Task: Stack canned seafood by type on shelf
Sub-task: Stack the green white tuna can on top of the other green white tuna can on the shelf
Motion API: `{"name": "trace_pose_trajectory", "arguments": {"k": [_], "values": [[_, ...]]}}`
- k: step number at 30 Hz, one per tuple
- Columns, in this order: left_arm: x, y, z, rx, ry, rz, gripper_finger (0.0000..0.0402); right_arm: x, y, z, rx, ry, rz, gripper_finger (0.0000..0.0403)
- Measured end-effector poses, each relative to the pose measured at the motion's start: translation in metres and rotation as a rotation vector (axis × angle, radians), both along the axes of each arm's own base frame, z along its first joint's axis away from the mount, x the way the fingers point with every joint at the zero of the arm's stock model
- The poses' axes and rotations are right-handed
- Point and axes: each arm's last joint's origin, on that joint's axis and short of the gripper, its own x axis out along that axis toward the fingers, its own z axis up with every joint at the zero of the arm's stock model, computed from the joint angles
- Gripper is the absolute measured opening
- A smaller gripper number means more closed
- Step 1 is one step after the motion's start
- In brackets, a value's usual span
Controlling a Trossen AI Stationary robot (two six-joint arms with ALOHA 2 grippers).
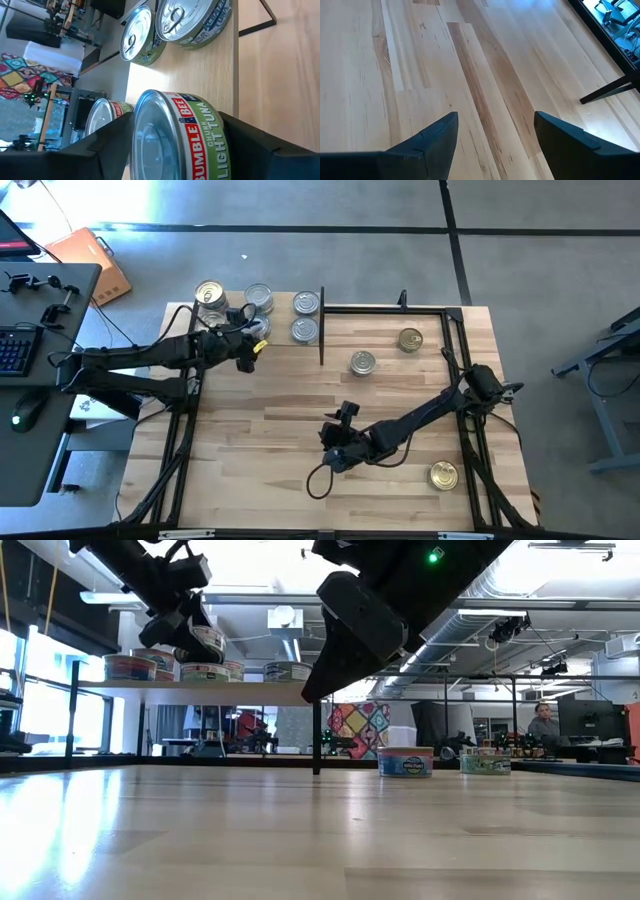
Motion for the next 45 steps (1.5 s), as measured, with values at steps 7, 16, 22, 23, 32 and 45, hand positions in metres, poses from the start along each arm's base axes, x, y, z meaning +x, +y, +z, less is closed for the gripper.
{"name": "trace_pose_trajectory", "arguments": {"k": [7, 16, 22, 23, 32, 45], "values": [[-0.003, 0.011, 0.000, -0.026, -0.012, 0.025, 0.0276, 0.000, 0.000, 0.000, 0.000, 0.000, 0.000, 0.0254], [-0.005, 0.019, 0.000, -0.081, -0.050, 0.009, 0.0276, 0.000, 0.000, 0.000, 0.000, 0.000, 0.000, 0.0254], [-0.005, 0.020, 0.001, -0.102, -0.085, 0.019, 0.0276, 0.000, 0.000, 0.000, 0.000, 0.000, -0.001, 0.0254], [-0.005, 0.020, 0.003, -0.108, -0.093, 0.022, 0.0276, 0.000, 0.000, 0.000, 0.000, 0.000, -0.001, 0.0254], [-0.004, 0.020, 0.023, -0.104, -0.139, 0.019, 0.0276, 0.000, 0.000, 0.000, 0.000, 0.000, -0.001, 0.0254], [-0.004, 0.022, 0.024, -0.113, -0.175, 0.035, 0.0276, 0.000, 0.000, 0.000, 0.000, 0.000, -0.001, 0.0254]]}}
